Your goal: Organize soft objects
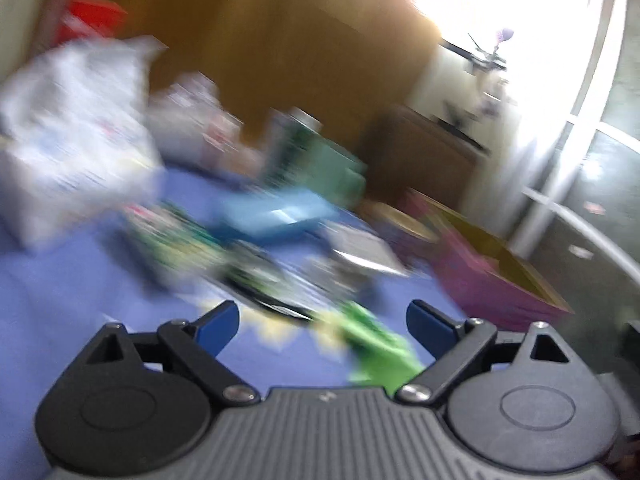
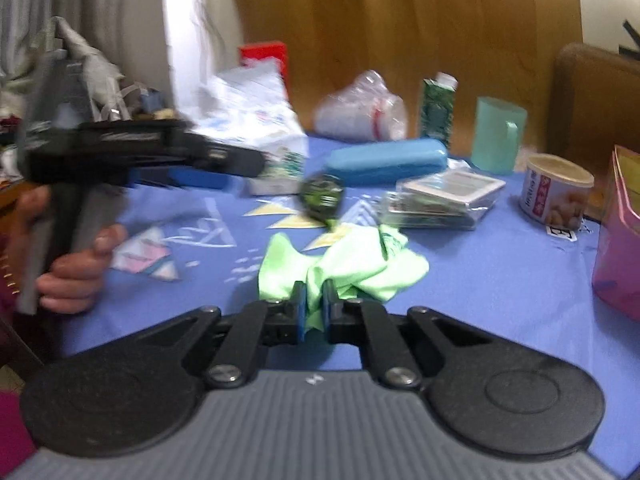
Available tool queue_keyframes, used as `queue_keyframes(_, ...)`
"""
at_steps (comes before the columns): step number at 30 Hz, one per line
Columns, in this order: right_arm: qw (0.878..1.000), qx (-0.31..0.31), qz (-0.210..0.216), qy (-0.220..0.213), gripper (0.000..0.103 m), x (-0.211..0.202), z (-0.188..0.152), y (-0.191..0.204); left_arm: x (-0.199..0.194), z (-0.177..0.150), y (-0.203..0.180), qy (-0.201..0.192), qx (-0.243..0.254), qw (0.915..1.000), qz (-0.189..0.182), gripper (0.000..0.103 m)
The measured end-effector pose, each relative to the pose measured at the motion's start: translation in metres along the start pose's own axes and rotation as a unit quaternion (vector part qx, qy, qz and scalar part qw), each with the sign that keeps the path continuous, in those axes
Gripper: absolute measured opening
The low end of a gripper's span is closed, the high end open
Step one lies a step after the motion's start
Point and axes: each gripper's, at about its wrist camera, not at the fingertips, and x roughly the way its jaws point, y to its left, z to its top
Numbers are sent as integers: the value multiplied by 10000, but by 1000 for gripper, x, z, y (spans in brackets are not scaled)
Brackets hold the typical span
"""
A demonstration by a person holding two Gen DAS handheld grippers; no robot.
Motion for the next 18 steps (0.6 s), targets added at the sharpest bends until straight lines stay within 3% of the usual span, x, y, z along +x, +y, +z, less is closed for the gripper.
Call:
queue_keyframes(3, 9998, -143, 63, -113, 11, -8, -6, 8, 18, -4, -24, 445, 158, 9986, -242, 88)
queue_keyframes(6, 9995, -276, -145, -21, 17, -3, -9, 9, 33, -6, -38, 808, 293, 9963, -69, 83)
queue_keyframes(8, 9993, -264, -243, 104, 55, 1, -9, 6, 37, -8, -42, 925, 321, 9952, 82, 83)
queue_keyframes(10, 9983, -366, -443, 111, 66, 4, -7, 4, 41, -8, -41, 1019, 260, 9943, 164, 82)
queue_keyframes(15, 9971, -545, -434, 299, 65, 22, 0, -5, 53, -10, -46, 1179, 328, 9920, 307, 52)
queue_keyframes(17, 9983, -475, -105, 322, 39, 26, 1, -7, 54, -10, -50, 1138, 372, 9923, 319, 43)
queue_keyframes(18, 9988, -373, -27, 319, 33, 26, 1, -8, 56, -9, -50, 1215, 321, 9918, 225, 36)
